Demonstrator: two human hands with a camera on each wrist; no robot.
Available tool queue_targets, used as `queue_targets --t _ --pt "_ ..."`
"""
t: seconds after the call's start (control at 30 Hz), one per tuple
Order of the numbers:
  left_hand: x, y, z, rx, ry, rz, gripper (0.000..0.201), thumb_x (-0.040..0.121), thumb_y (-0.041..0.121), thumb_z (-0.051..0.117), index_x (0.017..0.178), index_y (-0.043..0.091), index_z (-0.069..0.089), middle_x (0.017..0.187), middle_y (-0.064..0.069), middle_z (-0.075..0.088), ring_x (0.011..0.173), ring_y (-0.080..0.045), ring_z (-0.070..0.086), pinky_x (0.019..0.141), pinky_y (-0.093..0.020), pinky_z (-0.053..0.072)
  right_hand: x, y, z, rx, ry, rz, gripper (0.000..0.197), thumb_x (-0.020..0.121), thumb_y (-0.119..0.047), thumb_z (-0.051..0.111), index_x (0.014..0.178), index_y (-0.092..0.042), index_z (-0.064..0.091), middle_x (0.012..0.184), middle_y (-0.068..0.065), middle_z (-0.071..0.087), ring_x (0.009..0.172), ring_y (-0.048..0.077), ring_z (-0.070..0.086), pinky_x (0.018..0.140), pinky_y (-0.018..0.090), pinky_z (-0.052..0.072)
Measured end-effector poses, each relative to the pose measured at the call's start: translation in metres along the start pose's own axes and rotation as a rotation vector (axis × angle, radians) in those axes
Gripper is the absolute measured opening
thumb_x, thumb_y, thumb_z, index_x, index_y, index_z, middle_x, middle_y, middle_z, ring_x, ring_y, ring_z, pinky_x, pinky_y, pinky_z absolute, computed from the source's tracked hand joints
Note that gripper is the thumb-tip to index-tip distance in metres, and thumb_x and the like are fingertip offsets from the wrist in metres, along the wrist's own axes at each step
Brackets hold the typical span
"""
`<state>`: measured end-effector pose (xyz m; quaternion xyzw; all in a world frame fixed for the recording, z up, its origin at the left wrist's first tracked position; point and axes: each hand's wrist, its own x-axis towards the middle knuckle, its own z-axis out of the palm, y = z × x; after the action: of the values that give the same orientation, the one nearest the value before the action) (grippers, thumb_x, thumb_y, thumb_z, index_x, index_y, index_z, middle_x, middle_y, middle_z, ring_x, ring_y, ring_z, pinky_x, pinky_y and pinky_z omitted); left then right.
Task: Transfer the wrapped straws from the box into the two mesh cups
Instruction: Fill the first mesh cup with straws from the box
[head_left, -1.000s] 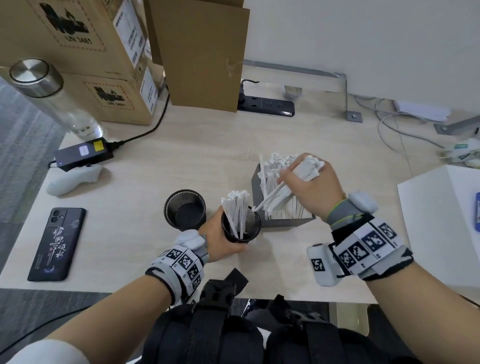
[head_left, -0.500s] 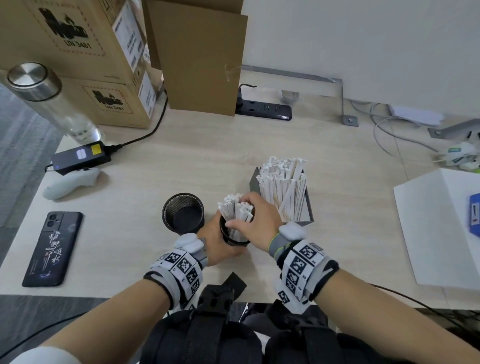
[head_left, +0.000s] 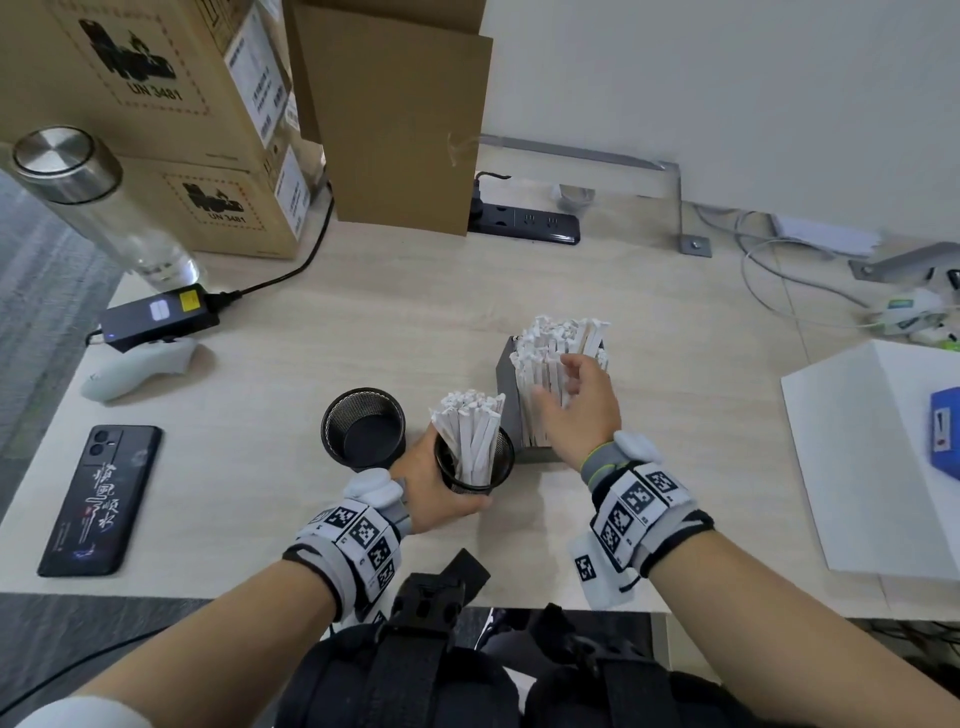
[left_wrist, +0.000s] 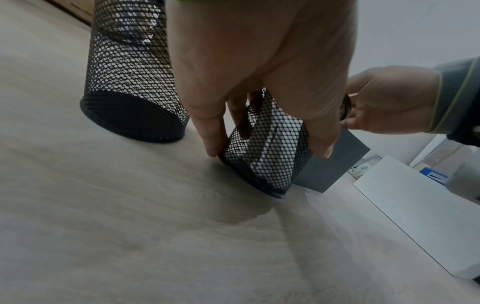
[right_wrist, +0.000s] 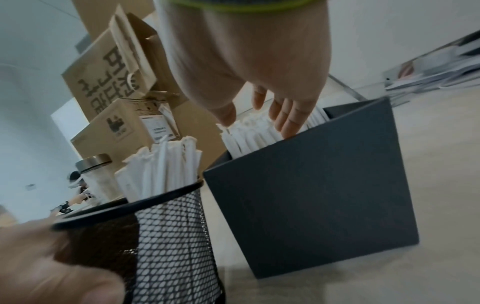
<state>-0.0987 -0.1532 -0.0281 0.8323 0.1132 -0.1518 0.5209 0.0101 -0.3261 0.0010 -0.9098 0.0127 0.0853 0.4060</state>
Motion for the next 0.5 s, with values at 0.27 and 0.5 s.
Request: queue_targets --t 0.27,0.5 --pt "0.002 -0.002 -0.001 0.031 -0.004 -0.016 0.093 0.061 0.031 0.088 0.137 0.024 0.036 0.096 0.033 0.048 0.088 0.012 0.05 0.069 0.006 0.033 0.005 0.0 0.014 -0.161 -0.138 0.058 0.055 0.081 -0.052 0.067 0.121 -0.016 0.055 0.116 -0.001 0.063 0.105 0.018 0.06 0.087 0.028 0.047" --pt "0.001 -0.002 0.0 0.022 -0.006 -0.001 0.092 0.061 0.029 0.089 0.137 0.022 0.038 0.099 0.031 0.05 0.089 0.017 0.05 0.072 0.007 0.033 0.003 -0.002 0.012 -0.235 -0.183 0.077 0.049 0.084 -0.056 0.061 0.106 -0.012 0.057 0.094 0.003 0.062 0.089 0.028 0.059 0.072 0.032 0.046"
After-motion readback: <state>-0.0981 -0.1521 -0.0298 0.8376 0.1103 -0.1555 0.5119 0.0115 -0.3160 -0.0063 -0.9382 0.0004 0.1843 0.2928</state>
